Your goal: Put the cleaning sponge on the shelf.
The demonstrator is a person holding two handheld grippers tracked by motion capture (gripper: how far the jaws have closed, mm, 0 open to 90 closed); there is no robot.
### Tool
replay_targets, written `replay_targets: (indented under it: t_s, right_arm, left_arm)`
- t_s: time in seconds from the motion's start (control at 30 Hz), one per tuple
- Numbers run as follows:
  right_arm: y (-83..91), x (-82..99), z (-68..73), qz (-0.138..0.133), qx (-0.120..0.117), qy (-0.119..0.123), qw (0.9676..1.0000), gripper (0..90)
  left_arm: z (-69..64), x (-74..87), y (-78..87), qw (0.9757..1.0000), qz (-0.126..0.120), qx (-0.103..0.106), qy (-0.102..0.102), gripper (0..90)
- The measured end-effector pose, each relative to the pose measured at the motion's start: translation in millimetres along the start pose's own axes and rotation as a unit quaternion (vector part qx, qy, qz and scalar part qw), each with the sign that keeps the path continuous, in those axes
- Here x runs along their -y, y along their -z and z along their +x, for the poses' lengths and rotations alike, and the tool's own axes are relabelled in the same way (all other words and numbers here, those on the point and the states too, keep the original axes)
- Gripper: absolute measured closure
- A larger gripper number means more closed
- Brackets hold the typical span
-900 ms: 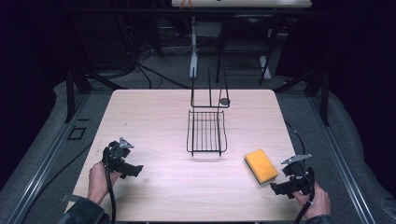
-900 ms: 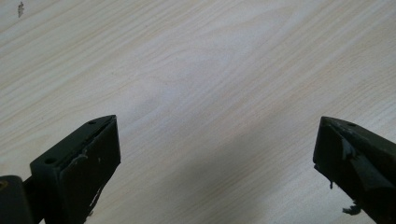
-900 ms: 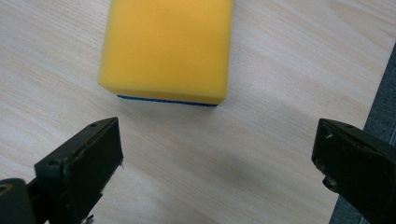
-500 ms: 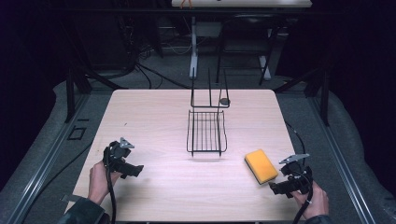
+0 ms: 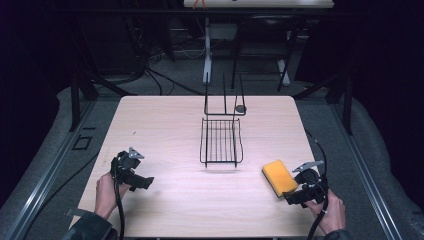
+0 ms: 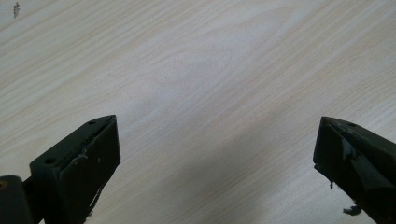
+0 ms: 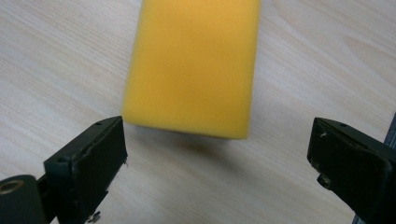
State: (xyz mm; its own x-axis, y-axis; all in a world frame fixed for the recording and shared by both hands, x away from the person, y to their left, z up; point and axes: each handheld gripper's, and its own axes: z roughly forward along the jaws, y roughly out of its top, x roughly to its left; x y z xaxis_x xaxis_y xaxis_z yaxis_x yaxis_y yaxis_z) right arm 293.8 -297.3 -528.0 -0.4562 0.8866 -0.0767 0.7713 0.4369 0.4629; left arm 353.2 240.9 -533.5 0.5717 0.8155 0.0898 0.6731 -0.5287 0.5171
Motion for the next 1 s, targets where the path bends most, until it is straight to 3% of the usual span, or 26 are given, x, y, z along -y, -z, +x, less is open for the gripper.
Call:
replay_targets:
  t_s: [0.3,0.83,1.0]
  right_arm:
    - [-6.3,-13.0,4.1,-0.004,0.001,0.011,0.9999,0.0]
    - [-28.2,-18.8,7.6,0.03,-0.011,0.018,0.9993,0.0]
    - [-33.7,-18.6,8.8,0.042,-0.018,0.025,0.9986,15.5]
  left_arm:
    - [0.3,0.2,-0.3,1.0,0.0,0.001,0.001,1.1]
    - [-0.1,-0.1,-1.1,1.0,0.002,0.006,0.001,1.1]
    - [0.1,-0.1,-1.7,1.0,0.002,0.006,0.001,1.1]
